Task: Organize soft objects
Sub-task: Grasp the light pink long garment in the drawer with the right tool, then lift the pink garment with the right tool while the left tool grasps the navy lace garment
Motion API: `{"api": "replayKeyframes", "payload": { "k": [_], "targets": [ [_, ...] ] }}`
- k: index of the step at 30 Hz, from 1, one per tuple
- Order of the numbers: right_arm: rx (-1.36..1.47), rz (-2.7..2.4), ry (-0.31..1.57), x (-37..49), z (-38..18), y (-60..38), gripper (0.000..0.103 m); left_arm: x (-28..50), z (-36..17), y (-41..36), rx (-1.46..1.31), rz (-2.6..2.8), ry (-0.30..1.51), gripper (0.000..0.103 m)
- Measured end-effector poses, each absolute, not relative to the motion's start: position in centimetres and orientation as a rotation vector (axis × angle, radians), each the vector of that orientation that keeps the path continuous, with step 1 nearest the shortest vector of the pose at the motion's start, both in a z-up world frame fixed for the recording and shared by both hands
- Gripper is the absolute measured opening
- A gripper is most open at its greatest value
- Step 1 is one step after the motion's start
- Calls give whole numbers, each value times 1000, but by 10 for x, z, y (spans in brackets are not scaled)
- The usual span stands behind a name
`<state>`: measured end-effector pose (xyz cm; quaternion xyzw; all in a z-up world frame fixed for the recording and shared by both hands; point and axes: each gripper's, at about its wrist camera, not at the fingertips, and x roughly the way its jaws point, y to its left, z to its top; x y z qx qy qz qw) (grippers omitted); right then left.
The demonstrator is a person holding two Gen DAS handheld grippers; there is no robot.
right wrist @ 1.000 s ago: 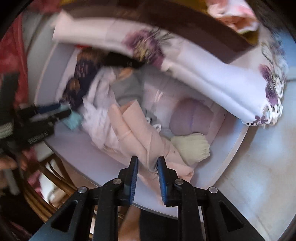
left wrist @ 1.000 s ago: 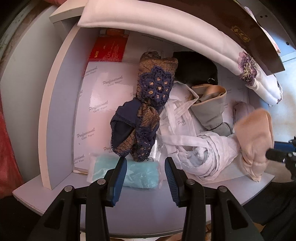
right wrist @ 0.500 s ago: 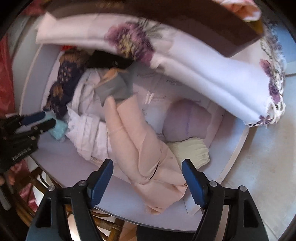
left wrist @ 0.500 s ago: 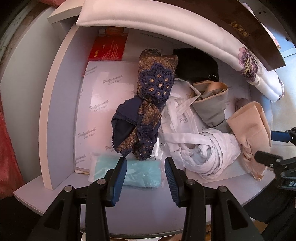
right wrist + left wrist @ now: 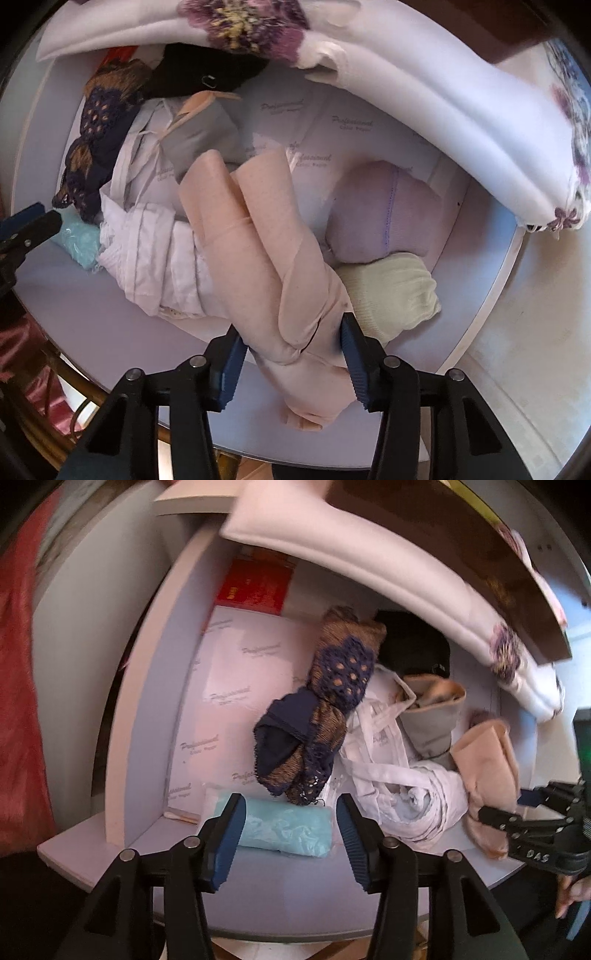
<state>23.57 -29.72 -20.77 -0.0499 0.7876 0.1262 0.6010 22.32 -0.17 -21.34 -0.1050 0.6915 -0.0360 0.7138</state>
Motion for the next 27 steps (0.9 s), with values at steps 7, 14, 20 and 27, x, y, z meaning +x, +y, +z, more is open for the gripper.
{"api": "replayKeyframes", "payload": {
  "k": [7,14,20,27],
  "targets": [
    [-146,282,1814,239,-222,-291,52,223,-208,8,-228,-46,1521,51],
    [-186,287,1812,240,-217,-277,51,242,-205,-17,-95,-109,1512,51],
    [-195,292,1815,240,-216,-269,52,264,-214,-32,2,-148,1522,51],
    [-216,302,1814,240,-215,-268,52,279,-232,-51,67,-158,1533,51]
  ]
}}
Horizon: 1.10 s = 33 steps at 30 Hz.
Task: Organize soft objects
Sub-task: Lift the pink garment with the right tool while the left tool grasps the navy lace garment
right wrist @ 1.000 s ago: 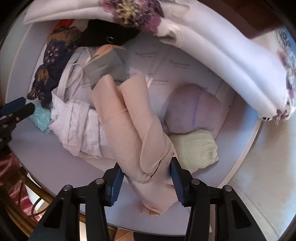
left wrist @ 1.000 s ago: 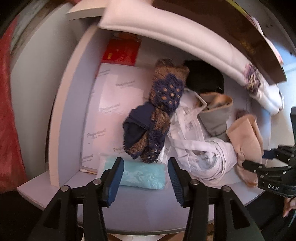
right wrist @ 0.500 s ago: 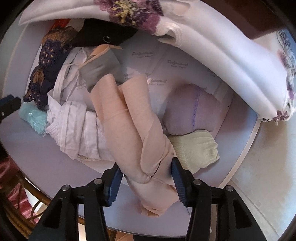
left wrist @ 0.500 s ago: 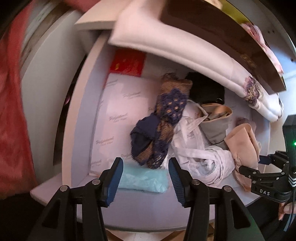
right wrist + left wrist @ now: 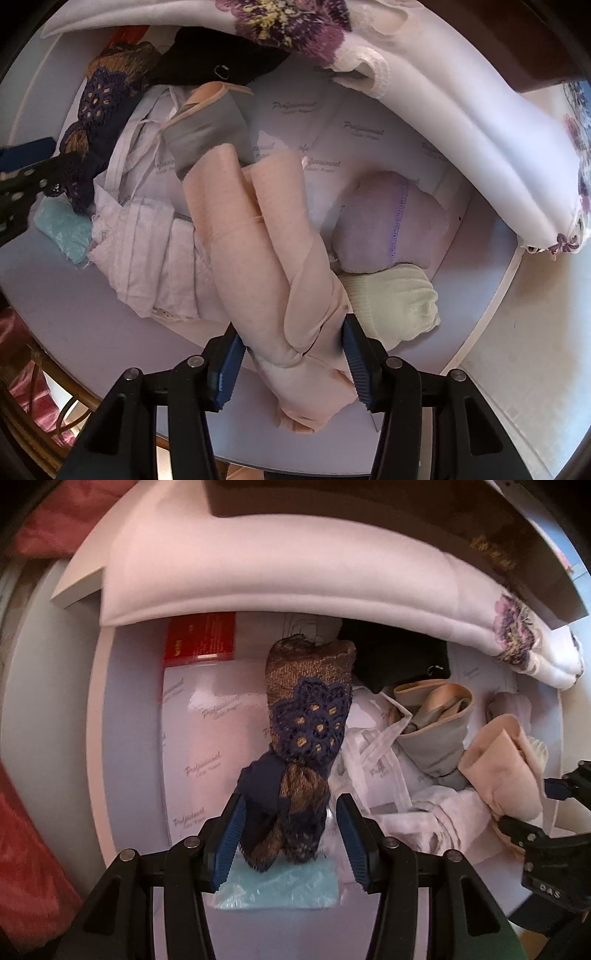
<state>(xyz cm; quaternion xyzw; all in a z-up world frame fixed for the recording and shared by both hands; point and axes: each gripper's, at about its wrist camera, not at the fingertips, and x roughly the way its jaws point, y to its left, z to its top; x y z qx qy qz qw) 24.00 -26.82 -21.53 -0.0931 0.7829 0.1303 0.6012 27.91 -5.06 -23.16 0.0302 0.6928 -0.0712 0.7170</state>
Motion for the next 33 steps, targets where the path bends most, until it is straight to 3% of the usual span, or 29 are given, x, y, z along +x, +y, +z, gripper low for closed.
{"api": "replayKeyframes", "payload": {
  "k": [3,5,11,25,33],
  "targets": [
    [-226,303,1811,239,-216,-267,52,282,-241,-53,65,-144,1531,49],
    [-236,305,1809,237,-218,-266,51,285,-248,-51,43,-149,1544,38],
    [-244,306,1807,234,-220,-266,50,275,-252,-49,44,-175,1511,24],
    [-231,315,1794,226,-210,-267,46,238,-248,-32,-18,-58,1574,19],
    [-16,336,1671,220,-149,-285,44,236,-257,-25,-27,-57,1569,19]
  ]
}}
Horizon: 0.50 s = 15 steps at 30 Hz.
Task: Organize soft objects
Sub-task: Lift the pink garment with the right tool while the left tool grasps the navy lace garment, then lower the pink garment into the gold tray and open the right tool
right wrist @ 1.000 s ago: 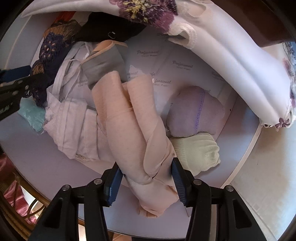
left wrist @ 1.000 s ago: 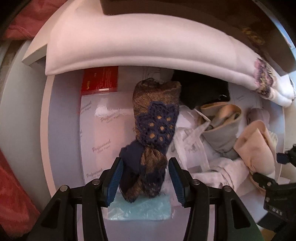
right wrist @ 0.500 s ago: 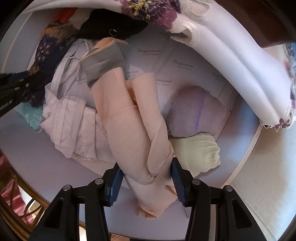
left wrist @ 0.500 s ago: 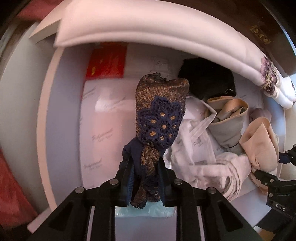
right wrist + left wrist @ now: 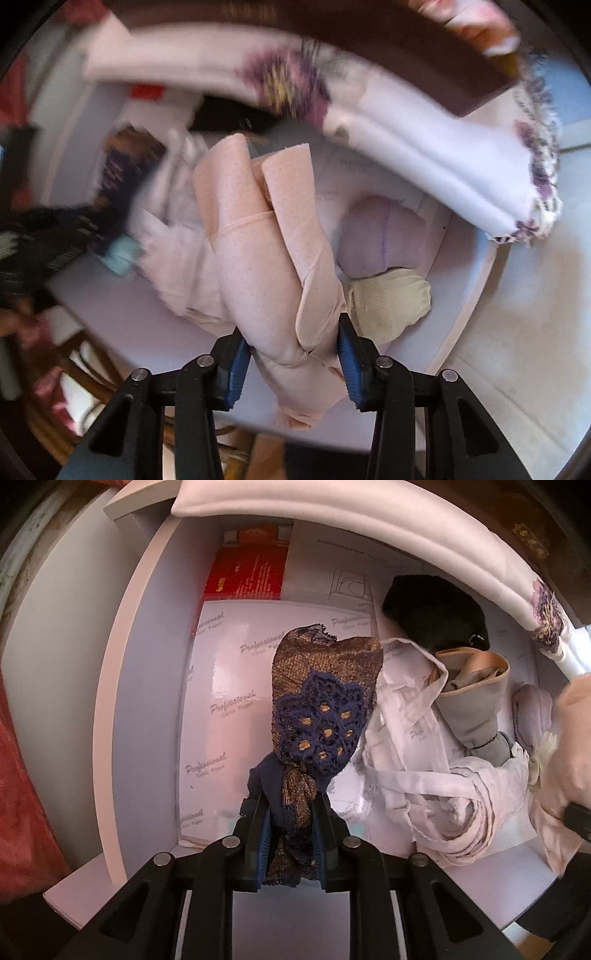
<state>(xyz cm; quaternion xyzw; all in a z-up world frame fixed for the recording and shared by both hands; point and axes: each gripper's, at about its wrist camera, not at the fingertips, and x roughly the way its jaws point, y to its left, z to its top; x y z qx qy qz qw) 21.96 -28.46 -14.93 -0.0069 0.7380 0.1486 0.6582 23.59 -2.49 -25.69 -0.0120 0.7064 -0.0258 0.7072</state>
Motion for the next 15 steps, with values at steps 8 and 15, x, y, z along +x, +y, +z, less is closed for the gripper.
{"api": "replayKeyframes", "payload": {
  "k": [8,15],
  "targets": [
    [345,390,1542,236,-78,-298,44,238,-270,-20,-49,-53,1571,21],
    [673,274,1360,290,-40,-316,44,238,-263,-12,-68,-47,1576,21]
  ]
}}
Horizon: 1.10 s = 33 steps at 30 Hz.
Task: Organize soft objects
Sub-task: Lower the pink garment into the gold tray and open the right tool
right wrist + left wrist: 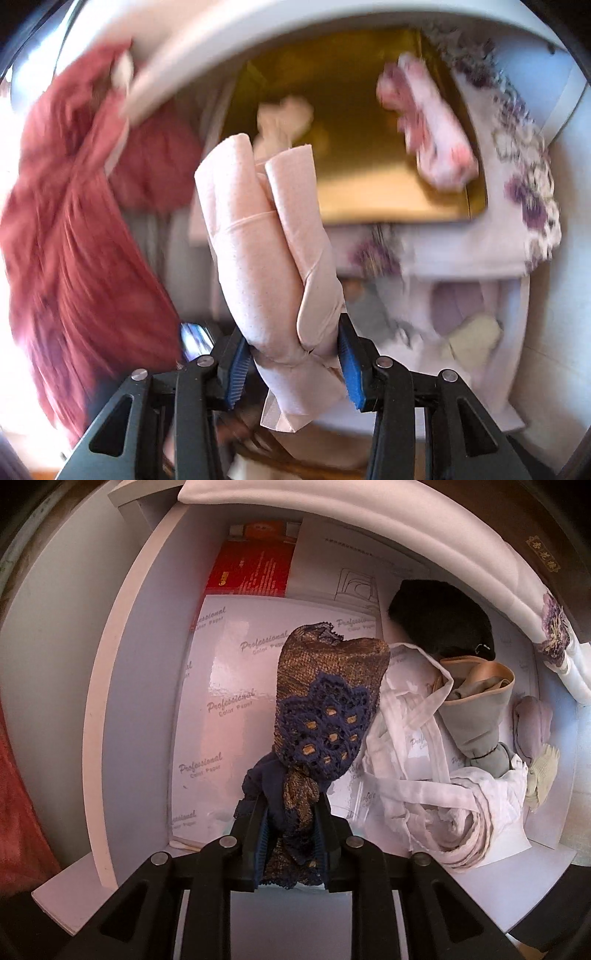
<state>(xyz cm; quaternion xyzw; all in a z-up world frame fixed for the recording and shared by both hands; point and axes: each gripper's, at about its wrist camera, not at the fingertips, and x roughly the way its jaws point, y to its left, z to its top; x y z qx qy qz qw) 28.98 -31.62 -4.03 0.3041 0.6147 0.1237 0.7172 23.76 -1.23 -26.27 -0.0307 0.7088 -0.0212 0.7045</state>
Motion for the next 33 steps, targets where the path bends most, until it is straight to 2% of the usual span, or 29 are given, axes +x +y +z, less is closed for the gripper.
{"api": "replayKeyframes", "payload": {
  "k": [6,10,17,21,23,25,26,28,30,31,32,33],
  "targets": [
    [945,96,1108,331,-47,-337,44,240,-266,-12,-72,-45,1579,22],
    [961,18,1122,353,-69,-336,44,240,-270,-13,-72,-43,1579,21],
    [828,-9,1139,392,-87,-318,42,241,-270,-14,-76,-40,1582,22],
    [767,47,1157,399,-83,-311,50,242,-271,-14,-78,-39,1581,22],
    [742,81,1165,393,-75,-310,61,242,-271,-15,-75,-37,1580,22],
    [727,109,1177,386,-72,-309,64,241,-269,-17,-62,-38,1577,22],
    [723,118,1191,383,-72,-307,69,241,-269,-18,-62,-37,1576,22],
    [714,130,1222,379,-77,-309,73,241,-269,-18,-69,-35,1577,22],
    [690,139,1235,377,-81,-303,71,241,-268,-18,-70,-34,1577,22],
    [677,138,1236,377,-82,-301,62,240,-268,-19,-68,-35,1576,22],
    [665,142,1243,378,-85,-299,48,241,-268,-18,-70,-35,1577,22],
    [648,142,1251,381,-89,-294,46,241,-268,-18,-74,-33,1577,22]
  ]
}}
